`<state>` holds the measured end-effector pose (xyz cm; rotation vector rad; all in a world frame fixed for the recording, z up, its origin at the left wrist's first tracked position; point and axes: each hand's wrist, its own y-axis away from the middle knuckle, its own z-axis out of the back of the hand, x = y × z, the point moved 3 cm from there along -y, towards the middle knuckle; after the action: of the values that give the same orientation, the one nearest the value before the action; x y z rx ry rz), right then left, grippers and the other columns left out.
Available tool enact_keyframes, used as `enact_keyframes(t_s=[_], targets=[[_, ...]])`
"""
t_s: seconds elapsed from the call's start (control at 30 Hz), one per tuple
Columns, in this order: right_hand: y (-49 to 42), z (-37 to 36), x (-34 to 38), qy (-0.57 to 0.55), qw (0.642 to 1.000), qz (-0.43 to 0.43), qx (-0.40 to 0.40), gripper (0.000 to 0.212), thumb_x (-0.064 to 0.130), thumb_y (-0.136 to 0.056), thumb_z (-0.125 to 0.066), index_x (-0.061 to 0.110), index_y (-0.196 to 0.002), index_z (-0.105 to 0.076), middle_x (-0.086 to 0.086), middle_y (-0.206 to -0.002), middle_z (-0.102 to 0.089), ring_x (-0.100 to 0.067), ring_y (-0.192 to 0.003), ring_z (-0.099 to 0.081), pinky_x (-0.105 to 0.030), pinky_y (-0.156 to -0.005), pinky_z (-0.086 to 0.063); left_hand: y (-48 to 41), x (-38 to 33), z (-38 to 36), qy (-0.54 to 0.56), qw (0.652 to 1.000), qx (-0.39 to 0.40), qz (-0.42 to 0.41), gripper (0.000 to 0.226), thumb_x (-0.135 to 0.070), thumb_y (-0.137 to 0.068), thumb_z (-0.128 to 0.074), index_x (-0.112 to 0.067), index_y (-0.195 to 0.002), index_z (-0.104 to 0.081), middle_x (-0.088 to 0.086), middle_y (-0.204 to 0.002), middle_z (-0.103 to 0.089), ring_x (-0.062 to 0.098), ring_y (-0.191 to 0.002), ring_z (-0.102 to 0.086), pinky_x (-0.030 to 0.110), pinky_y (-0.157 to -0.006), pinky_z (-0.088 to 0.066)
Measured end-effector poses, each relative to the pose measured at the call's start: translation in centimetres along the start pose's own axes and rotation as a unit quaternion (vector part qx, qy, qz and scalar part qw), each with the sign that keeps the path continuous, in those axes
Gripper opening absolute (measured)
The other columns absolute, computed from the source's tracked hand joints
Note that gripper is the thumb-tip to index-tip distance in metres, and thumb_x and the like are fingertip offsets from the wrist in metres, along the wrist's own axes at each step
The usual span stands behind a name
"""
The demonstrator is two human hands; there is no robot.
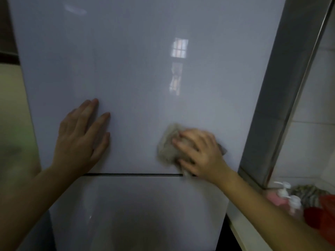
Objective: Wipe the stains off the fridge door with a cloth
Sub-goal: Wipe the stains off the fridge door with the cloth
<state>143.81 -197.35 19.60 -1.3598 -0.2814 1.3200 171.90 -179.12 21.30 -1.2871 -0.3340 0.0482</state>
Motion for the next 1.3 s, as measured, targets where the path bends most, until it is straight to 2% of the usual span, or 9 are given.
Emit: enact_keyframes(t_s=[0.07,0.17,0.5,0.63,0.73,0.8,1.13,1.23,1.3], targets=[[1.9,-0.8,1.2,-0.016,0.995,0.087,0.052,0.045,0.039,-0.096,-0.069,0.019,-0.136,-0.064,-0.008,-0.141,-0.056,-0.029,-0.124,-0.056,-0.044,-0.098,-0.046,0.5,0.0,-0.1,-0.002,1.0,-0.001,0.001,0.047,-0.03,-0.1,-0.048,-0.004,-0.138,-0.055,0.024,-0.156,-0.037,0.044,-0.142,-0.039,0.055,-0.113,-0.033],[1.8,-0.1,0.1,-0.005,0.993,0.104,0.054,0.047,0.039,-0.096,-0.069,0.019,-0.137,-0.061,-0.007,-0.141,-0.055,-0.028,-0.123,-0.056,-0.043,-0.097,-0.047,1.1,0.3,-0.3,0.004,1.0,-0.004,0.003,0.049,-0.031,-0.099,-0.048,-0.003,-0.139,-0.054,0.024,-0.156,-0.037,0.043,-0.143,-0.038,0.054,-0.115,-0.031],[-10.6,3.1,-4.0,-0.002,0.981,-0.166,-0.1,0.051,0.03,-0.087,-0.076,0.015,-0.135,-0.064,-0.011,-0.136,-0.057,-0.031,-0.124,-0.052,-0.038,-0.105,-0.038,2.0,1.3,-0.4,0.006,0.999,-0.027,0.017,0.048,-0.031,-0.099,-0.045,-0.002,-0.136,-0.057,0.024,-0.155,-0.04,0.043,-0.141,-0.041,0.054,-0.114,-0.032],[-7.8,-0.4,0.9,-0.004,0.998,-0.045,-0.048,0.052,0.034,-0.088,-0.074,0.017,-0.136,-0.064,-0.013,-0.137,-0.058,-0.036,-0.12,-0.056,-0.047,-0.099,-0.046,3.1,2.0,-0.4,-0.002,0.999,-0.031,0.033,0.048,-0.032,-0.099,-0.045,-0.004,-0.136,-0.057,0.023,-0.156,-0.039,0.042,-0.142,-0.04,0.055,-0.112,-0.035],[-4.0,-2.9,4.8,-0.022,0.991,0.128,0.023,0.042,0.033,-0.09,-0.071,0.018,-0.13,-0.068,-0.01,-0.134,-0.065,-0.032,-0.117,-0.062,-0.042,-0.092,-0.05,3.9,2.4,-0.3,-0.026,0.998,-0.036,0.033,0.047,-0.031,-0.1,-0.045,-0.004,-0.136,-0.057,0.023,-0.155,-0.039,0.042,-0.141,-0.042,0.055,-0.111,-0.037],[-2.9,-3.3,5.7,-0.026,0.985,0.166,0.038,0.035,0.03,-0.093,-0.068,0.018,-0.126,-0.072,-0.009,-0.13,-0.069,-0.029,-0.113,-0.065,-0.04,-0.09,-0.052,4.4,2.8,-0.1,-0.033,0.998,-0.035,0.029,0.047,-0.03,-0.1,-0.046,-0.004,-0.137,-0.057,0.024,-0.155,-0.04,0.043,-0.14,-0.044,0.055,-0.111,-0.038],[-14.9,-0.1,0.1,-0.021,0.989,-0.1,-0.109,0.048,0.029,-0.084,-0.076,0.017,-0.13,-0.068,-0.01,-0.132,-0.062,-0.032,-0.118,-0.057,-0.043,-0.097,-0.042,4.6,3.8,-0.4,-0.036,0.998,-0.046,0.029,0.045,-0.029,-0.099,-0.049,-0.005,-0.136,-0.058,0.023,-0.153,-0.043,0.042,-0.138,-0.046,0.055,-0.11,-0.039],[-15.1,-2.3,3.2,-0.028,0.995,-0.061,-0.074,0.051,0.033,-0.083,-0.076,0.017,-0.131,-0.068,-0.011,-0.134,-0.062,-0.035,-0.118,-0.057,-0.043,-0.097,-0.042,5.0,4.0,-0.5,-0.034,0.998,-0.038,0.025,0.047,-0.03,-0.099,-0.048,-0.007,-0.139,-0.054,0.022,-0.155,-0.041,0.04,-0.141,-0.043,0.055,-0.112,-0.039],[-12.7,-4.7,6.9,-0.039,0.998,0.034,-0.032,0.047,0.034,-0.086,-0.073,0.017,-0.13,-0.069,-0.013,-0.134,-0.064,-0.037,-0.115,-0.06,-0.044,-0.095,-0.046,5.3,4.3,-0.3,-0.032,0.999,-0.028,0.018,0.047,-0.03,-0.099,-0.048,-0.007,-0.14,-0.053,0.022,-0.155,-0.04,0.039,-0.142,-0.042,0.054,-0.113,-0.039]])
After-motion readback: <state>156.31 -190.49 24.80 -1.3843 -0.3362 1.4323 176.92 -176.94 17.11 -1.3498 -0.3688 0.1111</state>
